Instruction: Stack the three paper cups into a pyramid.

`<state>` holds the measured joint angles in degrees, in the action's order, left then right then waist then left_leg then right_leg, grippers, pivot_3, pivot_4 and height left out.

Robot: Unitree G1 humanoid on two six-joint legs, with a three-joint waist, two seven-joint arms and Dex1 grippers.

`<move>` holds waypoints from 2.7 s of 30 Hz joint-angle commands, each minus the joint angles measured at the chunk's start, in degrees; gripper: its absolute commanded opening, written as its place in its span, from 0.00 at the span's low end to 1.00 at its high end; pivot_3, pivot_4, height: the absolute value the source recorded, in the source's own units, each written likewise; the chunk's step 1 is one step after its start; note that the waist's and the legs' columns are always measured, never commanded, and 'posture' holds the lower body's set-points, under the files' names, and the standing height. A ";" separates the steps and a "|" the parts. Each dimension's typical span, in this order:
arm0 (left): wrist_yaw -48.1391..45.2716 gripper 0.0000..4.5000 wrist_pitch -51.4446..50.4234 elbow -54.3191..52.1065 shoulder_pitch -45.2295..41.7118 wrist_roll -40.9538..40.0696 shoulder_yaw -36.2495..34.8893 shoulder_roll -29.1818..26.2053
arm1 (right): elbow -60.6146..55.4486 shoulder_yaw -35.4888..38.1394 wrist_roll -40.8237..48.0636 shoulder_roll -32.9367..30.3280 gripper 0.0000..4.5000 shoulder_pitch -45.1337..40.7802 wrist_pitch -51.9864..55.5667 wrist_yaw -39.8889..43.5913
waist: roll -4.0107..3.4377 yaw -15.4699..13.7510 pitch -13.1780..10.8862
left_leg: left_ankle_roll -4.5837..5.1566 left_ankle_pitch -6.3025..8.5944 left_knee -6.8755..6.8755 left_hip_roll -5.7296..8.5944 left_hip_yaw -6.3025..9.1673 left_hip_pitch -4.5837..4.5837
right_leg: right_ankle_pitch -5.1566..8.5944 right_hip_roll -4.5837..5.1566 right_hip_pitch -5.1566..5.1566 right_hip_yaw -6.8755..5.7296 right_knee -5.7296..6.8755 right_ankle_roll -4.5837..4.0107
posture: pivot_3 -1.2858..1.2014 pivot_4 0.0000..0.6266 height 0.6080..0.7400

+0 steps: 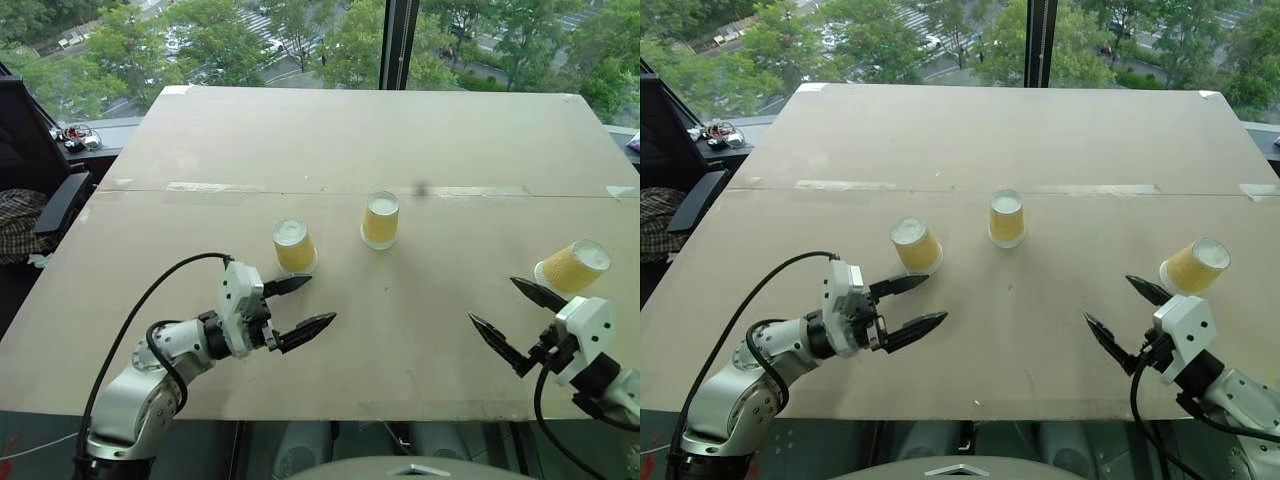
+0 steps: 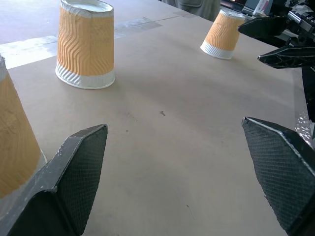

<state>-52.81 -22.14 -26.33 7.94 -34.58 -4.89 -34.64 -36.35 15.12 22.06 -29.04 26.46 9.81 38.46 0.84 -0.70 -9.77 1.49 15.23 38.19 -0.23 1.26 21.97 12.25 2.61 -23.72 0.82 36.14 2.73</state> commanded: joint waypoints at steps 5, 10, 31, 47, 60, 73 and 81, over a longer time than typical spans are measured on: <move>4.73 1.00 1.17 -2.33 -1.36 -1.19 -1.53 3.21 | -5.88 -6.11 1.79 -3.52 1.00 -8.78 10.77 -2.63 | 0.02 0.10 0.01 | 0.00 0.00 0.09 0.00 0.01 -0.05 | -0.01 0.00 0.02 0.01 0.10 0.00 | 0.52 0.24 1.00; 0.08 1.00 1.43 -2.91 1.41 -6.83 -4.24 2.49 | -1.07 -15.15 1.82 -0.72 1.00 -23.95 18.57 -5.14 | 0.10 0.63 0.01 | 0.00 0.00 0.08 -0.01 -0.02 -0.07 | -0.05 -0.06 0.02 0.05 0.12 -0.07 | 0.52 0.24 1.00; -4.89 1.00 2.19 -8.40 13.28 -13.79 -18.79 -2.04 | 31.99 -25.19 -8.62 21.28 1.00 -58.93 22.38 -18.42 | 0.03 1.58 -0.07 | 0.00 -0.01 0.00 0.00 0.08 0.02 | -0.17 -0.07 -0.12 -0.05 0.18 -0.29 | 0.52 0.24 1.00; -3.71 1.00 2.12 -9.57 12.95 -13.44 -17.21 -2.13 | 35.32 -23.67 -11.90 21.37 0.51 -59.92 16.38 -16.45 | -0.02 1.71 -0.09 | 0.00 -0.01 -0.03 0.00 0.05 0.04 | -0.19 -0.08 -0.19 -0.01 0.20 -0.30 | 0.52 0.24 1.00; -6.86 1.00 1.56 -8.06 11.24 -12.76 -14.26 -4.18 | 1.70 -12.22 -1.06 2.67 0.51 -35.23 28.60 -9.03 | -0.10 2.09 -0.14 | 0.05 0.02 -0.04 -0.05 0.03 0.26 | -0.19 -0.14 -0.24 -0.01 -0.14 -0.27 | 0.52 0.24 1.00; -7.67 1.00 1.50 -6.29 9.88 -12.53 -13.63 -4.96 | 5.74 -22.21 -6.01 5.81 0.51 -33.39 23.55 -11.22 | -0.10 1.76 -0.14 | 0.04 0.02 -0.04 -0.29 0.00 0.15 | -0.16 -0.45 -0.20 0.07 -0.17 -0.25 | 0.52 0.24 1.00; -4.75 1.00 1.51 -4.63 11.12 -12.85 -16.79 -3.96 | 6.52 -21.13 -8.14 4.32 0.98 -32.34 15.23 -9.04 | -0.10 1.41 -0.14 | 0.04 0.02 -0.03 -0.28 -0.02 0.16 | -0.17 -0.45 -0.21 0.09 -0.17 -0.26 | 0.52 0.24 1.00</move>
<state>-58.54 -20.96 -31.21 18.96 -46.81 -19.37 -38.80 -25.37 -8.50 13.07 -24.11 -6.47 28.38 28.39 0.75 0.71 -9.91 1.53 15.26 38.16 -0.51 1.26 22.14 12.08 2.17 -23.93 0.90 35.97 2.46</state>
